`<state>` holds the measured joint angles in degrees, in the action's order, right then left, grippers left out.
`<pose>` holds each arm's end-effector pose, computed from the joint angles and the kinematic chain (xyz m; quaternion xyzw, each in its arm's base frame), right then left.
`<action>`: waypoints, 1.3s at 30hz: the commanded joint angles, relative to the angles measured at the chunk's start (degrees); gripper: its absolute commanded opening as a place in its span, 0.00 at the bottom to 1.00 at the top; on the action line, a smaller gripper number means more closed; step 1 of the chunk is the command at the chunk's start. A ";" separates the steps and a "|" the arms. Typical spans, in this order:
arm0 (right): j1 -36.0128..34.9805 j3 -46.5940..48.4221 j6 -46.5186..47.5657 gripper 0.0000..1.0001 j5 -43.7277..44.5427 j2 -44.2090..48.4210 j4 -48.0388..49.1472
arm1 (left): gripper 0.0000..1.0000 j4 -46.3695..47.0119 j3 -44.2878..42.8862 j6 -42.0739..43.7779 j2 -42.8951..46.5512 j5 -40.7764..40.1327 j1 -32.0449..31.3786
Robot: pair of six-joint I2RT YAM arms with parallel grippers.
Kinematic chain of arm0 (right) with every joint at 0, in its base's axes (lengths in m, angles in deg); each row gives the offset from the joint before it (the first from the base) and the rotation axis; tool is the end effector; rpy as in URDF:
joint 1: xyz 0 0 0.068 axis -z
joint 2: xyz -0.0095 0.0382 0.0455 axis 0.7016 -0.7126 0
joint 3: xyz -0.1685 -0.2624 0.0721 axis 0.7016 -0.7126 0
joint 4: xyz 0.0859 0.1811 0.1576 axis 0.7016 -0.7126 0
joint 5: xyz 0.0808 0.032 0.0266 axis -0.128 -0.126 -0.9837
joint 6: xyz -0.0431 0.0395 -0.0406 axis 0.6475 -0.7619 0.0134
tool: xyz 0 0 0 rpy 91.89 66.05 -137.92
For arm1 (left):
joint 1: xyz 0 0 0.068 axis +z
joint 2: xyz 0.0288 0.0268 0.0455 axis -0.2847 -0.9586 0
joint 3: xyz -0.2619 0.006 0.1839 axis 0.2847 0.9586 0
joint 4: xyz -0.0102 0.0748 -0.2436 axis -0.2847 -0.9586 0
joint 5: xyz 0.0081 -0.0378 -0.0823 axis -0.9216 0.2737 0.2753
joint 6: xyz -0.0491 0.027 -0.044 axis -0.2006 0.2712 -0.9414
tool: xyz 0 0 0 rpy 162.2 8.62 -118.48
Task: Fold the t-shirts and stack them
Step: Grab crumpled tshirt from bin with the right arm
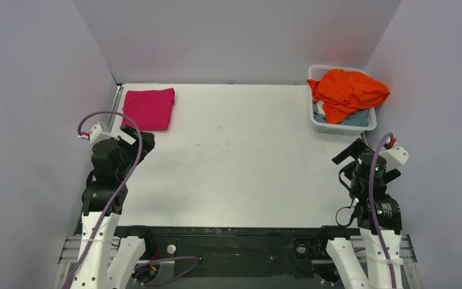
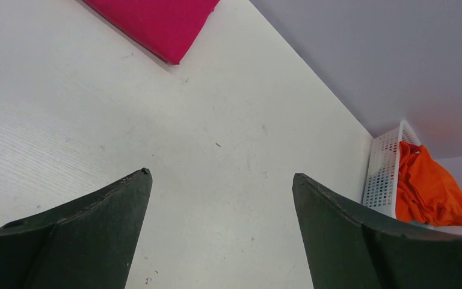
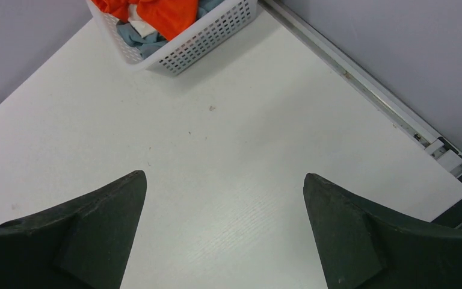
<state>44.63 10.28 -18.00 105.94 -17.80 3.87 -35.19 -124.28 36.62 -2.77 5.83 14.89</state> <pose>0.0848 -0.0203 0.3756 0.3158 0.7168 0.0317 0.6209 0.1250 0.0024 0.3657 -0.3253 0.7493 -0.1866 0.5457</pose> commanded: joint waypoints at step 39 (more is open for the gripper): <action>11.04 70.98 -1.59 0.62 -3.81 -96.58 13.95 | 0.98 16.67 5.44 3.57 -1.07 -3.59 0.42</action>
<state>55.73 78.65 -16.88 102.20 -113.64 14.97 -20.02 -116.56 39.74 -3.99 4.02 14.89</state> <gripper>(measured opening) 0.721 0.979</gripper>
